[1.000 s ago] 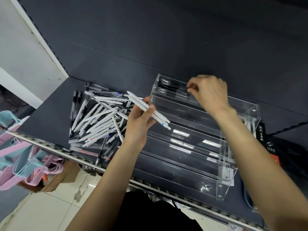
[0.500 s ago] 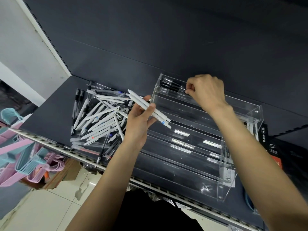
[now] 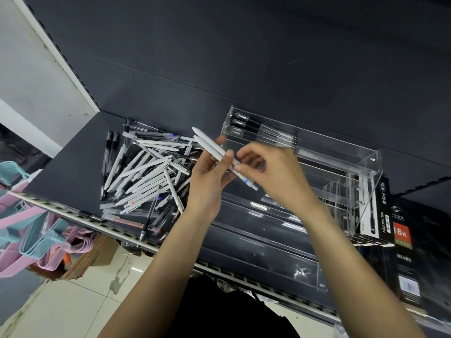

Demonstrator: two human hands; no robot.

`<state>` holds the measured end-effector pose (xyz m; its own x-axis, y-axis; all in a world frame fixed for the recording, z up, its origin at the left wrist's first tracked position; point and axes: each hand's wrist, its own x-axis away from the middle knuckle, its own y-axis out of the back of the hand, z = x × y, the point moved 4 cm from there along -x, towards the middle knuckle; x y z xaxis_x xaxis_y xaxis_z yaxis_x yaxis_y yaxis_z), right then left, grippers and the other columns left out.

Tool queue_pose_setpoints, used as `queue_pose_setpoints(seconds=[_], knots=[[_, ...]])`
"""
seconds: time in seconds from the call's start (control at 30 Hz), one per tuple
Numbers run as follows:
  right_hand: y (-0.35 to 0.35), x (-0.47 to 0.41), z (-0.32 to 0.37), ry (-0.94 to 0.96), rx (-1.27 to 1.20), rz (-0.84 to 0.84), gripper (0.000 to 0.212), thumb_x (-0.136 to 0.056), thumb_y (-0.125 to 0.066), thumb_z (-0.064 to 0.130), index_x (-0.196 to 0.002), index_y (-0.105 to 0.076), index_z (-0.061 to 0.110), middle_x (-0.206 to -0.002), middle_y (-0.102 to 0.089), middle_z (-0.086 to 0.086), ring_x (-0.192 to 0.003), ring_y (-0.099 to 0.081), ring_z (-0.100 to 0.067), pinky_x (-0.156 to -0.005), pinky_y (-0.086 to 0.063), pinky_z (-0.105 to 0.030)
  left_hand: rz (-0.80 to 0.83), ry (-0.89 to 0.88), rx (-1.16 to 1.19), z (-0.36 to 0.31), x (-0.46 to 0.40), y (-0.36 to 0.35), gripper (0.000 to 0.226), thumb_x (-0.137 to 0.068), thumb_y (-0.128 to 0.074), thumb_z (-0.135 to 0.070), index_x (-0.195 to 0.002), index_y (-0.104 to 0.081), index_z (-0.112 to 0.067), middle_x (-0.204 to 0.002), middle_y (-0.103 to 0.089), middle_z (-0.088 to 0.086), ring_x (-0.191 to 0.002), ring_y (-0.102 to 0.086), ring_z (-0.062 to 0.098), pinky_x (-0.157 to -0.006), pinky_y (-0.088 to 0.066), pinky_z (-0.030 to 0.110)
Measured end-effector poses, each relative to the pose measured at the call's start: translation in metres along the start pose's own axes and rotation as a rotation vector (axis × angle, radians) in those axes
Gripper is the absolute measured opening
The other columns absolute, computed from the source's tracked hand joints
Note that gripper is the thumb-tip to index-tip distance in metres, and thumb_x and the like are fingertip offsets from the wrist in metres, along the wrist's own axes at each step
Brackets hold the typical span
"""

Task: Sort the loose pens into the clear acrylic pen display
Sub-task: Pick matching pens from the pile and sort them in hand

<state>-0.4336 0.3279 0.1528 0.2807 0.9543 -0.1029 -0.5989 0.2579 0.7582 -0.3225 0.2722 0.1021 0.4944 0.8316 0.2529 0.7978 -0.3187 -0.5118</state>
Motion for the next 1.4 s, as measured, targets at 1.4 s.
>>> queue_pose_setpoints(seconds=[1.4], knots=[[0.071,0.110,-0.127,0.033,0.609,-0.437,0.012,-0.085,-0.062,0.000,-0.087,-0.067,0.011,-0.088,-0.066,-0.003,-0.069,-0.064,-0.023,-0.050,-0.052,-0.032,-0.055,0.064,-0.329,0.065,0.051,-0.026,0.013,-0.093,-0.057,-0.011,-0.105,-0.059,-0.006,-0.084,-0.063,0.001,-0.075,-0.065,0.009,-0.072,-0.054,0.020]])
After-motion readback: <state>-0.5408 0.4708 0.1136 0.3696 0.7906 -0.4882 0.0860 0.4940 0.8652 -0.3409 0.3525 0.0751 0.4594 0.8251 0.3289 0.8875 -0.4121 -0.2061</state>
